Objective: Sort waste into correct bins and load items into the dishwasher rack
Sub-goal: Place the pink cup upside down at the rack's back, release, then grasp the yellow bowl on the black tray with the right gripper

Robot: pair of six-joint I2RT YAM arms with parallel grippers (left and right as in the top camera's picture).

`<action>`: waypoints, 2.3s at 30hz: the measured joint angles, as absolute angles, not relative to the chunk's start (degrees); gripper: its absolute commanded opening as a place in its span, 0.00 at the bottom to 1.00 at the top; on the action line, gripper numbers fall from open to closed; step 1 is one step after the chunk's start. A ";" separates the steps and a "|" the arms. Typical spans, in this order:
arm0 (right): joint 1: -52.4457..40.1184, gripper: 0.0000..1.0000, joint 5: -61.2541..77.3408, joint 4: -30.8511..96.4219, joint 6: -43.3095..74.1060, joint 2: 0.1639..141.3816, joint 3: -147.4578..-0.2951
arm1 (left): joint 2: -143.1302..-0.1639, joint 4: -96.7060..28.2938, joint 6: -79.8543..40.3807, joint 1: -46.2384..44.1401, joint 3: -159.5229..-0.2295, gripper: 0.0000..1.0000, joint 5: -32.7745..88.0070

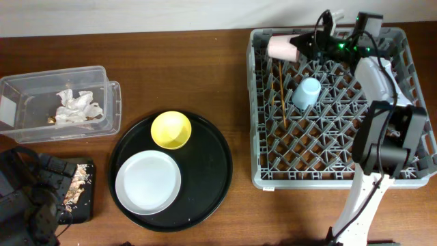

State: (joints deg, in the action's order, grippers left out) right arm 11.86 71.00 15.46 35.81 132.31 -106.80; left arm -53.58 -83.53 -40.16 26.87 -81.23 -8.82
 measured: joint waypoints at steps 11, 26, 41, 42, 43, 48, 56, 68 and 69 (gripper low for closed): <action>16.82 0.10 68.86 23.66 34.70 133.91 -107.00 | -53.58 -83.53 -40.16 26.87 -81.23 0.99 -8.82; 19.03 0.24 35.07 53.80 17.43 108.12 -106.32 | -53.58 -83.55 -40.16 26.87 -81.23 0.99 -8.82; -49.23 0.43 5.98 43.18 7.33 121.73 -106.48 | -53.58 -83.55 -40.16 26.87 -81.23 0.99 -8.82; -51.75 0.44 3.81 41.80 7.62 124.73 -106.45 | -53.58 -83.57 -40.16 26.87 -81.23 1.00 -8.82; -52.97 0.43 2.74 40.16 7.79 126.13 -106.41 | -53.58 -83.57 -40.16 26.87 -81.23 0.99 -8.82; -56.07 0.34 -1.34 38.50 7.86 130.39 -106.41 | -53.58 -83.59 -40.16 26.87 -81.23 0.99 -8.82; -55.96 0.04 -3.42 40.51 8.56 131.96 -107.66 | -53.58 -83.59 -40.16 26.87 -81.23 1.00 -8.82; -34.02 0.04 -9.78 89.41 22.31 121.08 -134.82 | -53.58 -83.61 -40.16 26.87 -81.23 0.99 -8.82; -31.62 0.04 -8.99 91.39 22.52 120.40 -134.82 | -53.58 -83.59 -40.16 26.87 -81.23 1.00 -8.82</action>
State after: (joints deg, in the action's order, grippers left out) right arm -31.62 -8.99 91.39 22.52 120.40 -134.82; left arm -53.58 -83.59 -40.16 26.87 -81.23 -8.82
